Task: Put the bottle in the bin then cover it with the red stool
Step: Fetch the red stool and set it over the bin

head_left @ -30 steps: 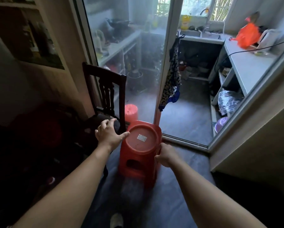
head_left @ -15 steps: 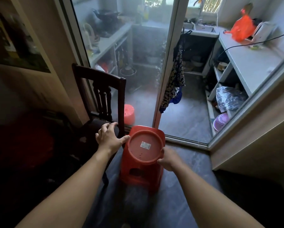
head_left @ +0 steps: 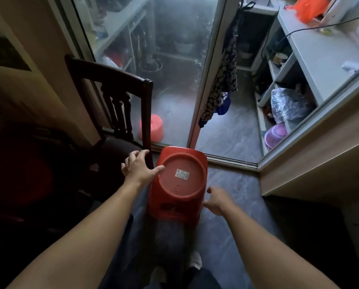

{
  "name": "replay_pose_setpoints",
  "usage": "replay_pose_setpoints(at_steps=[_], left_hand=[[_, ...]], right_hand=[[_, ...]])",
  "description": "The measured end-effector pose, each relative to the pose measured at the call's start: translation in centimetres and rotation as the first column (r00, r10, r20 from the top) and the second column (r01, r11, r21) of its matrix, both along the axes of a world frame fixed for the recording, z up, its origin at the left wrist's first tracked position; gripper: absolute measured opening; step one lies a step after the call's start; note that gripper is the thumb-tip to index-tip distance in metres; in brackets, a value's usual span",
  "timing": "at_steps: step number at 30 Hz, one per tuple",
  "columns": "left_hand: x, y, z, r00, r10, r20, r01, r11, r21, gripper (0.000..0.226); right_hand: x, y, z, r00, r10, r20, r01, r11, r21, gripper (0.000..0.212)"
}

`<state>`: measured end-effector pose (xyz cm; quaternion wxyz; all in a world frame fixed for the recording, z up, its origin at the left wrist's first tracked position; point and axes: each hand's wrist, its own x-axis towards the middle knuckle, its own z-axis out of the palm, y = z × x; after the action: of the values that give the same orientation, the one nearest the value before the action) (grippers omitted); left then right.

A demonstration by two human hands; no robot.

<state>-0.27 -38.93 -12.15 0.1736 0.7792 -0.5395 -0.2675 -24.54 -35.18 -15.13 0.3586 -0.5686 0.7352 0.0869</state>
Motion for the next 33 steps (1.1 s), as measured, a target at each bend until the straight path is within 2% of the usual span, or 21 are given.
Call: replay_pose_setpoints(at_steps=[21, 33], left_hand=[[-0.8, -8.5, -8.6, 0.977, 0.193, 0.087, -0.205, 0.963, 0.175, 0.077], [0.7, -11.2, -18.1, 0.971, 0.213, 0.105, -0.234, 0.932, 0.277, 0.073]], right_hand=[[-3.7, -8.8, -7.9, 0.990, 0.128, 0.059, -0.138, 0.964, 0.229, 0.044], [-2.2, -10.7, -15.8, 0.998, -0.017, 0.065, -0.003, 0.956, 0.292, 0.044]])
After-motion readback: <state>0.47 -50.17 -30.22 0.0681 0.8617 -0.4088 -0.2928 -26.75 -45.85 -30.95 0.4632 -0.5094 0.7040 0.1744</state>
